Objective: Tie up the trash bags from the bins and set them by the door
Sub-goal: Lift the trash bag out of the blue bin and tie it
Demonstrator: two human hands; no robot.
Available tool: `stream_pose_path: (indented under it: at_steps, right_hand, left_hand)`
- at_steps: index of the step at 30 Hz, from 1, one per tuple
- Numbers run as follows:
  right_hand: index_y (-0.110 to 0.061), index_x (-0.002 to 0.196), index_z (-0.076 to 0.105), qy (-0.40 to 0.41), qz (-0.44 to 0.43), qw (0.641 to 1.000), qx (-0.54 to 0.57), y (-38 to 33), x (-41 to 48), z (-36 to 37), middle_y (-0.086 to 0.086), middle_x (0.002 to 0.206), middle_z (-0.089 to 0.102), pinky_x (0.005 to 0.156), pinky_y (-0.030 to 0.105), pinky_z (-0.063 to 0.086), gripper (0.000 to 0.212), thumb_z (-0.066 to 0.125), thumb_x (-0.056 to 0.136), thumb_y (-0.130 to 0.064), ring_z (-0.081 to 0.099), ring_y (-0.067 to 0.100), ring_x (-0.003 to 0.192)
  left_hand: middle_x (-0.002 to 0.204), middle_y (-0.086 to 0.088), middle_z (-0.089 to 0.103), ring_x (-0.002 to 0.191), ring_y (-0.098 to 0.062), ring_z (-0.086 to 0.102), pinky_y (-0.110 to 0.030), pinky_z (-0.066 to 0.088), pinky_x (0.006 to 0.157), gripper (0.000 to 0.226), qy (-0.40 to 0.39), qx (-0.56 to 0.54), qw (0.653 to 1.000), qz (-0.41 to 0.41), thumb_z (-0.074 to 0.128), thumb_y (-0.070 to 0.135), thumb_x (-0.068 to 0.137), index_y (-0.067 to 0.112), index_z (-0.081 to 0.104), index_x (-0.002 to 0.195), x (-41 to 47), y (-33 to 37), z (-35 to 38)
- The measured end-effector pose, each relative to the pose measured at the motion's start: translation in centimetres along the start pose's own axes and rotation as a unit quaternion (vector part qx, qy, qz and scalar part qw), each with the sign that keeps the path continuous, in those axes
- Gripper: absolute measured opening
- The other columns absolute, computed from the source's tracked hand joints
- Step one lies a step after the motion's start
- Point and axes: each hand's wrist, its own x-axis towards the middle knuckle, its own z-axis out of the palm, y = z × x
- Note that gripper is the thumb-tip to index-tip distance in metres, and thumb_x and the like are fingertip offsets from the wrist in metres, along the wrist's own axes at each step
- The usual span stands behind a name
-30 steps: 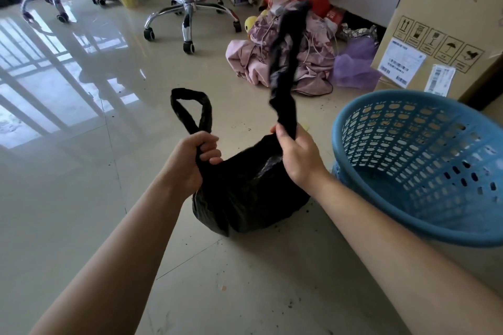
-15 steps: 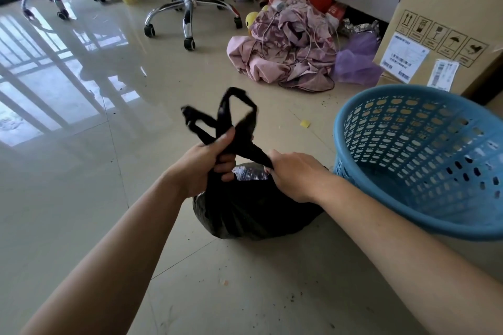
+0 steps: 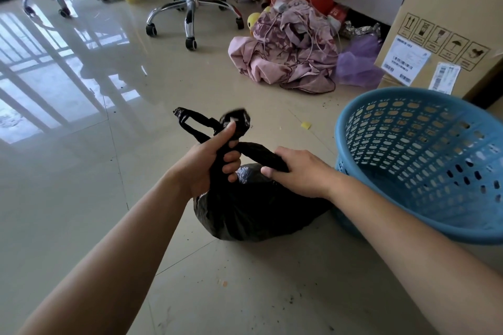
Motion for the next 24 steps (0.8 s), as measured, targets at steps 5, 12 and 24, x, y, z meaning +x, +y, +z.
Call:
stream_pose_path:
  at_steps: [5,12,24]
  right_hand:
    - [-0.013,0.094,0.056,-0.14,0.058,0.893,0.424,-1.6,0.0,-0.5,0.011,0.084,0.051,0.077,0.041,0.041,0.029,0.06,0.089,-0.041,0.047,0.032,0.081]
    - [-0.016,0.101,0.066,-0.015,0.12,0.875,0.469,-3.6,2.5,-2.6,-0.002,0.083,0.068,0.053,0.021,0.031,0.055,0.053,0.09,-0.068,0.045,0.009,0.061]
    - [-0.029,0.081,0.073,0.3,-0.03,0.896,0.326,-4.7,-0.4,-1.7,-0.017,0.062,0.065,0.067,0.021,0.05,0.012,0.07,0.092,-0.027,0.059,0.0,0.062]
  left_hand:
    - [0.062,0.002,0.04,0.046,-0.011,0.036,-0.024,0.037,0.046,0.034,-0.045,0.04,0.998,0.018,0.046,0.044,0.101,0.015,0.06,0.088,-0.8,0.5,-1.1]
    - [0.066,-0.005,0.057,0.045,-0.011,0.042,-0.025,0.039,0.045,0.044,-0.108,0.115,0.987,0.026,0.074,0.05,0.083,0.008,0.071,0.096,-1.2,0.8,-1.5]
    - [0.116,-0.008,0.068,0.055,-0.006,0.053,-0.015,0.038,0.045,0.031,0.039,-0.157,0.984,0.08,0.039,0.036,0.105,0.016,0.061,0.115,0.4,0.7,-1.3]
